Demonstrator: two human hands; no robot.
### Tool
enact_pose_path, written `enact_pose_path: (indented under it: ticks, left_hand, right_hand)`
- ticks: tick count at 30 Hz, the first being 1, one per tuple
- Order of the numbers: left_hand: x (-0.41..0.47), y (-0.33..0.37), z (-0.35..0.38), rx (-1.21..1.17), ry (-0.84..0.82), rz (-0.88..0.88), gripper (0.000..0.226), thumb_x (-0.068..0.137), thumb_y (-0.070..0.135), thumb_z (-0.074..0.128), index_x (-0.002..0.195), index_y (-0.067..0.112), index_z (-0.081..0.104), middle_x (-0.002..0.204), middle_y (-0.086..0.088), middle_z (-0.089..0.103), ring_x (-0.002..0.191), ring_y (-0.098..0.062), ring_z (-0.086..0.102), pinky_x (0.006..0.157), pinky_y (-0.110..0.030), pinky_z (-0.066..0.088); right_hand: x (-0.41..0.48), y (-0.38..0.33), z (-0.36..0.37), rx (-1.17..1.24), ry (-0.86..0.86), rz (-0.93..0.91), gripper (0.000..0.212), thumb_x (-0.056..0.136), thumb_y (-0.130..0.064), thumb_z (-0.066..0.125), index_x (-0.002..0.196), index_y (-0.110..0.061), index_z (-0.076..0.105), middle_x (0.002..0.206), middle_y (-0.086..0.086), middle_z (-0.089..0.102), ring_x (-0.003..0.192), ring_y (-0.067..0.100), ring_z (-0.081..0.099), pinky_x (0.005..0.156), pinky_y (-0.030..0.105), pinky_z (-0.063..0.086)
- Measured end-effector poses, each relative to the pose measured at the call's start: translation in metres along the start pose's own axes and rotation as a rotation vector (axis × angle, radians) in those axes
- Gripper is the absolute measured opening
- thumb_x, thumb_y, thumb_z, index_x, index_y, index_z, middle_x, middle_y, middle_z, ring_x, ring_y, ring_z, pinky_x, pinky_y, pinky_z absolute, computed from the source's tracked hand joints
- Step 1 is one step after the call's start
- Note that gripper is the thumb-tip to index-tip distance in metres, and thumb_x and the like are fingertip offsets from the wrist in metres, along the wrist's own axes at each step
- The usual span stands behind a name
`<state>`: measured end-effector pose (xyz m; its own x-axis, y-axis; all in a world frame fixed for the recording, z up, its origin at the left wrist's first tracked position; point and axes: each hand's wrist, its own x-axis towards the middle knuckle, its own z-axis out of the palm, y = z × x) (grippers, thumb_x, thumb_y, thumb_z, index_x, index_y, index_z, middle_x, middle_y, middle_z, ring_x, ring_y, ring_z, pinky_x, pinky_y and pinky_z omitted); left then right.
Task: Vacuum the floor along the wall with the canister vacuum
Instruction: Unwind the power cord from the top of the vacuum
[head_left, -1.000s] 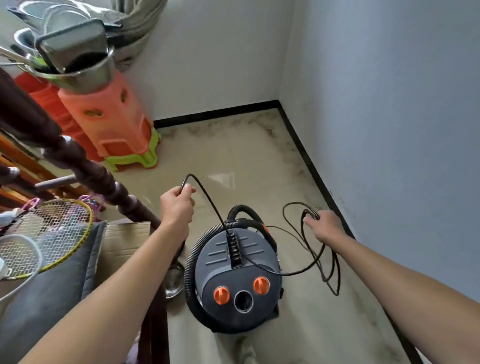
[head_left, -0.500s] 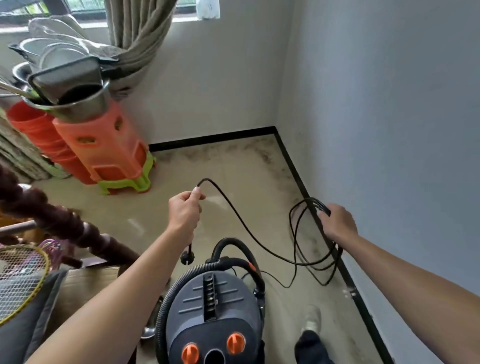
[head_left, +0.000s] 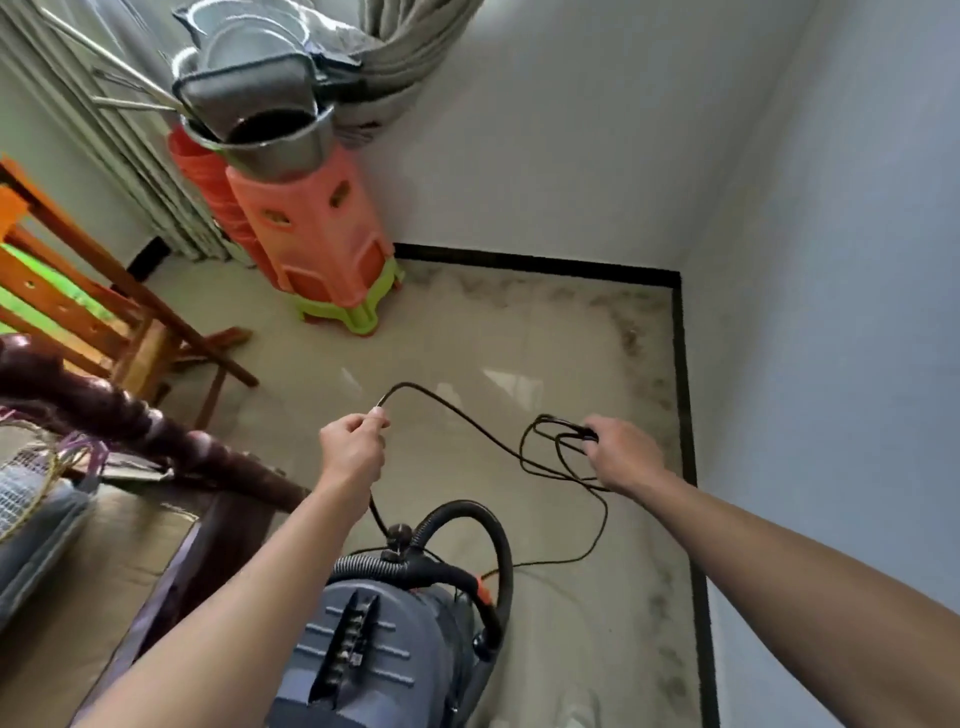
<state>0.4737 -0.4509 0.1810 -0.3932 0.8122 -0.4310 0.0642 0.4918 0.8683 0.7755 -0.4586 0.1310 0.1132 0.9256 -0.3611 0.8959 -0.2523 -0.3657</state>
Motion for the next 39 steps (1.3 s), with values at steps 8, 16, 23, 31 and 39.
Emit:
enact_pose_path:
  ticks: [8, 16, 23, 31, 39]
  left_hand:
    - [0.058, -0.015, -0.029, -0.128, 0.244, -0.116, 0.026, 0.098, 0.018, 0.052, 0.074, 0.01, 0.058, 0.055, -0.003, 0.038, 0.03, -0.006, 0.029, 0.035, -0.012, 0.02]
    - [0.135, -0.013, -0.025, -0.185, 0.36, -0.229, 0.026, 0.098, 0.018, 0.051, 0.074, 0.011, 0.057, 0.053, -0.001, 0.04, 0.027, -0.003, 0.029, 0.033, -0.011, 0.02]
    - [0.19, 0.019, 0.01, -0.389, 0.34, -0.386, 0.028, 0.102, 0.018, 0.045, 0.076, 0.01, 0.052, 0.062, -0.001, 0.036, 0.037, -0.006, 0.032, 0.033, -0.012, 0.023]
    - [0.259, 0.094, 0.109, -0.6, 0.363, -0.511, 0.025, 0.098, 0.016, 0.054, 0.078, 0.003, 0.06, 0.061, -0.004, 0.04, 0.053, -0.014, 0.032, 0.055, -0.033, 0.055]
    - [0.344, 0.204, 0.266, -0.604, 0.133, -0.527, 0.027, 0.101, 0.023, 0.048, 0.077, 0.011, 0.056, 0.051, 0.002, 0.043, 0.055, -0.013, 0.039, 0.063, -0.026, 0.042]
  right_hand:
    - [0.102, -0.071, 0.017, -0.119, -0.145, -0.171, 0.024, 0.097, -0.024, 0.049, 0.115, -0.019, 0.064, 0.113, 0.011, 0.068, 0.103, 0.031, 0.062, 0.078, 0.032, 0.046]
    - [0.192, -0.139, 0.063, -0.228, -0.38, -0.252, 0.032, 0.094, -0.017, 0.046, 0.12, -0.023, 0.063, 0.121, 0.011, 0.066, 0.111, 0.031, 0.062, 0.088, 0.033, 0.051]
    - [0.265, -0.15, 0.053, -0.181, -0.477, -0.256, 0.03, 0.092, -0.024, 0.057, 0.121, -0.02, 0.066, 0.125, 0.009, 0.067, 0.115, 0.029, 0.061, 0.094, 0.032, 0.049]
    - [0.383, -0.104, 0.012, -0.045, -0.577, -0.134, 0.022, 0.088, -0.028, 0.065, 0.106, -0.018, 0.073, 0.108, 0.006, 0.074, 0.098, 0.026, 0.07, 0.088, 0.031, 0.054]
    - [0.493, -0.046, -0.079, 0.533, -0.75, 0.391, 0.046, 0.099, -0.05, 0.047, 0.077, -0.01, 0.057, 0.059, 0.006, 0.062, 0.041, 0.015, 0.055, 0.043, 0.015, 0.028]
